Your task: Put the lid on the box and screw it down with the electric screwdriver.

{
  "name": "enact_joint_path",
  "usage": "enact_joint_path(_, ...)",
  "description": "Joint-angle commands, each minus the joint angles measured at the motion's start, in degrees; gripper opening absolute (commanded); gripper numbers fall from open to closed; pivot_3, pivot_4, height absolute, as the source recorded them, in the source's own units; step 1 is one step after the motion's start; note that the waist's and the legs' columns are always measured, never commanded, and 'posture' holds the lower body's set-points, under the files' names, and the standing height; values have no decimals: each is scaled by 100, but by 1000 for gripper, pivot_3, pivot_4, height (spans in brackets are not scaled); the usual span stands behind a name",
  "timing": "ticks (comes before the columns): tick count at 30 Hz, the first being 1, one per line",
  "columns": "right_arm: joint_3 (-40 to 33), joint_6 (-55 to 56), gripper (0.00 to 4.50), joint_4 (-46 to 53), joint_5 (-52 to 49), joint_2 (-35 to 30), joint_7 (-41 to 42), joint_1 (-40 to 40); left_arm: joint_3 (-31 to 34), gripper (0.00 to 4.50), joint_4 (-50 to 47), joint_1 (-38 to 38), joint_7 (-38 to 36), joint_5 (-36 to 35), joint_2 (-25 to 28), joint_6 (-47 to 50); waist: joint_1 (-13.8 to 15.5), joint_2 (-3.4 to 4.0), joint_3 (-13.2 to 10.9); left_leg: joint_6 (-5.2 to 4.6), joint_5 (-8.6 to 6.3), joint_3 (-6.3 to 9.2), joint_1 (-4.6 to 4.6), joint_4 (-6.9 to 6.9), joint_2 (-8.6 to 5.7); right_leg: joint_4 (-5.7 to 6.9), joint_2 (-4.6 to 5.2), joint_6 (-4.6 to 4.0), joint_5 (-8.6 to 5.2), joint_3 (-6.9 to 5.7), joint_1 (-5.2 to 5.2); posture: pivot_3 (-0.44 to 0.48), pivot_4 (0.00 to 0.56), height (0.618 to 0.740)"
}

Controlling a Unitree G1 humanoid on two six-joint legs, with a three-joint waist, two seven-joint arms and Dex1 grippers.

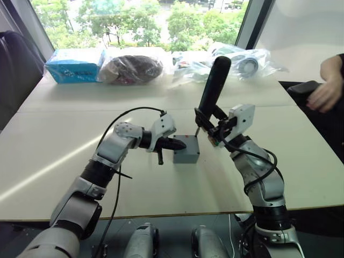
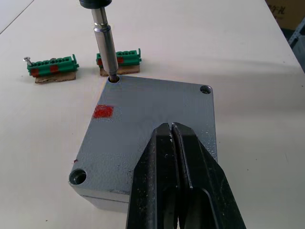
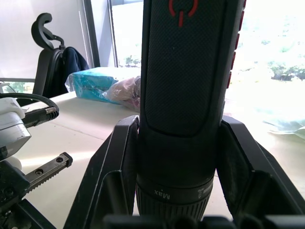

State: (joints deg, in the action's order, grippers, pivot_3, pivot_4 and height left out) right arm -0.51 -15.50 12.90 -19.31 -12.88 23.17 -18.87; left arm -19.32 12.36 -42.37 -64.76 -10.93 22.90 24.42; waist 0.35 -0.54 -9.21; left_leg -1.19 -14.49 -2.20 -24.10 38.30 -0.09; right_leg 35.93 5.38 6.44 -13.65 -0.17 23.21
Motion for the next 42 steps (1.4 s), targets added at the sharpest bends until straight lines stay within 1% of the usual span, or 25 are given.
enact_joint_path(1, 7, -352, 1724, -108, 5, -154, 56, 105, -3, 0, -53, 104, 21, 50, -12, 0, 1, 0, 0, 0, 0, 0, 1, -2, -1, 0, 1, 0, 0, 0, 0, 0, 150, 740)
enact_joint_path(9, -535, -1231, 1724, 615, -698, -636, 48, -701, 34, 0, -95, 241, 69, 44, -9, 47, 30, 3, -4, 0, 0, -1, -4, -10, -5, -6, 15, -5, -3, -4, 7, 0, 150, 740)
enact_joint_path(10, -698, -1424, 1724, 681, -899, -693, -13, -879, 63, 0, -116, 258, 86, 20, -12, 82, 33, 4, -4, 0, 0, -1, -12, -10, -6, -6, 17, -5, -3, -4, 14, 0, 150, 740)
enact_joint_path(12, -1239, -2042, 1724, 726, -1511, -869, -348, -1539, 228, 0, -192, 285, 129, -148, -22, 266, 26, 18, -17, 0, 0, -2, -28, -9, -8, -8, 21, -5, -2, -4, 29, 0, 150, 740)
enact_joint_path(15, -1952, -3099, 1724, 420, -2189, -1230, -961, -2463, 515, 0, -285, 281, 198, -417, -55, 446, 23, 28, -26, 0, 1, -5, -40, -10, -12, -7, 29, -6, -2, -4, 44, 0, 150, 740)
enact_joint_path(16, -2172, -3725, 1724, 175, -2606, -1472, -994, -2754, 654, 0, -349, 256, 231, -552, -67, 564, 26, 30, -29, 0, 1, -5, -41, -10, -12, -7, 29, -6, -2, -4, 46, 0, 150, 740)
enact_joint_path(19, -2589, -5040, 1724, -342, -3380, -1922, -1160, -3258, 861, 0, -492, 217, 271, -780, -56, 820, 27, 29, -34, 0, 1, -5, -50, -22, -9, -11, 37, -5, -1, -5, 56, 0, 150, 740)
enact_joint_path(21, -2744, -5619, 1724, -710, -3533, -2180, -1262, -3494, 926, 0, -672, 219, 238, -870, 36, 978, 11, 30, -34, 0, 1, -2, -50, -35, -6, -27, 41, -11, -4, -11, 53, 0, 150, 740)
enact_joint_path(23, -2497, -6483, 1724, -1329, -3302, -2822, -1149, -3581, 990, 0, -1109, 230, 69, -1047, 289, 1216, -18, 33, -36, 0, 1, -4, -52, -42, -6, -39, 42, -11, -4, -10, 52, 0, 150, 740)
enact_joint_path(25, -2201, -7216, 1724, -1912, -3056, -3308, -1074, -3559, 973, 0, -1460, 247, -113, -1183, 532, 1384, -41, 36, -37, 0, 1, -11, -68, -43, -8, -46, 47, -14, -4, -9, 65, 0, 150, 740)
enact_joint_path(28, -1635, -7632, 1724, -2453, -2964, -3848, -582, -3338, 813, 0, -1778, 311, -331, -1211, 833, 1343, -50, 43, -40, 0, 2, -17, -128, -37, -13, -50, 52, -20, 0, -6, 124, 0, 150, 740)
enact_joint_path(31, -928, -7668, 1724, -2928, -2792, -4311, -13, -3082, 721, 0, -2033, 405, -524, -1242, 1031, 1278, -95, 48, -42, -3, 1, -31, -135, -39, -18, -58, 39, -11, 5, -4, 130, 0, 150, 740)
enact_joint_path(35, 11, -7247, 1724, -3701, -2188, -4557, 676, -3219, 703, 0, -2333, 488, -507, -1315, 1100, 1380, -112, 49, -45, -8, -1, -44, -136, -33, -18, -65, 30, 5, 13, 1, 130, 0, 150, 740)
enact_joint_path(38, 713, -6884, 1724, -4096, -1731, -4496, 1182, -3470, 657, 0, -2522, 589, -366, -1337, 1064, 1463, -136, 53, -47, -8, -1, -49, -132, -28, -13, -64, 21, 14, 18, 6, 130, 0, 150, 740)
enact_joint_path(42, 1344, -6516, 1724, -4507, -1220, -4421, 1765, -3663, 662, 0, -2672, 679, -268, -1360, 1084, 1555, -120, 56, -50, -8, -1, -47, -129, -28, -8, -62, 7, 20, 19, 8, 130, 0, 150, 740)
